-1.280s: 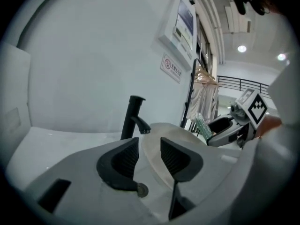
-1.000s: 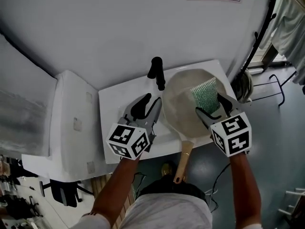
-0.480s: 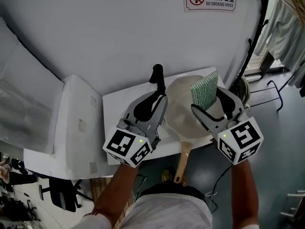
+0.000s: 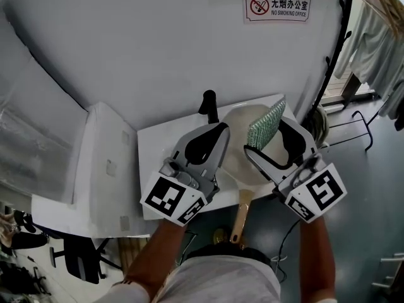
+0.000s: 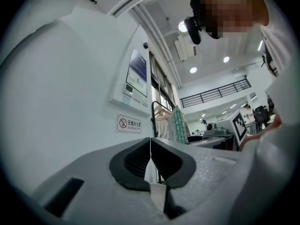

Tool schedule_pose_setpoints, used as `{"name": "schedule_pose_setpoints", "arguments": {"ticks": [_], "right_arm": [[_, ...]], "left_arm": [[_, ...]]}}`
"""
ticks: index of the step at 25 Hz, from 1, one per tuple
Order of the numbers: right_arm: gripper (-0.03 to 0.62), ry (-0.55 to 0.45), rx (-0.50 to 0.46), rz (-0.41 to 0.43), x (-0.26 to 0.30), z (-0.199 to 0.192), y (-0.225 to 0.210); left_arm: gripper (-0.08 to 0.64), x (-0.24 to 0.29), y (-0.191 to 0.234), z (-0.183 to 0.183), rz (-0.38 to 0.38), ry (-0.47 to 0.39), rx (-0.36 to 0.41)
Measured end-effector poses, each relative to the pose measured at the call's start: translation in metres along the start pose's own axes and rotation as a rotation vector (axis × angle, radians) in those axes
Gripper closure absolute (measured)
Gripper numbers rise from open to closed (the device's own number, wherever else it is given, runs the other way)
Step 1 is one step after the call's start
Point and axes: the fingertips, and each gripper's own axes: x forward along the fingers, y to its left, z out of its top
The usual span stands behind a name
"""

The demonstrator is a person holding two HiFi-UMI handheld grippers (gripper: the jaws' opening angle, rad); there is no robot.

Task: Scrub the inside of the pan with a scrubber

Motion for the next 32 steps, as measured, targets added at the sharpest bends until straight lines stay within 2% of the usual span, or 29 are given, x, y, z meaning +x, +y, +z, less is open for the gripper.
{"name": "schedule_pose_setpoints", "arguments": {"ticks": [5, 12, 32], "right_arm": [[0.247, -0.038, -0.005, 0.01, -0.004, 0.006, 0.009], [0.249, -0.088, 0.001, 0.018, -0.013, 0.014, 0.015], [0.249, -0.067, 0.002, -0.014, -0.023, 0.002, 0.021]], "left_arm": [[0.544, -0.001, -0.011, 0.005, -0.038, -0.017, 0.012], [0.545, -0.006, -0.017, 0.007, -0.042, -0.028, -0.003], [0.545, -0.011, -0.027, 0.001, -0.05, -0.028, -0.017]]}}
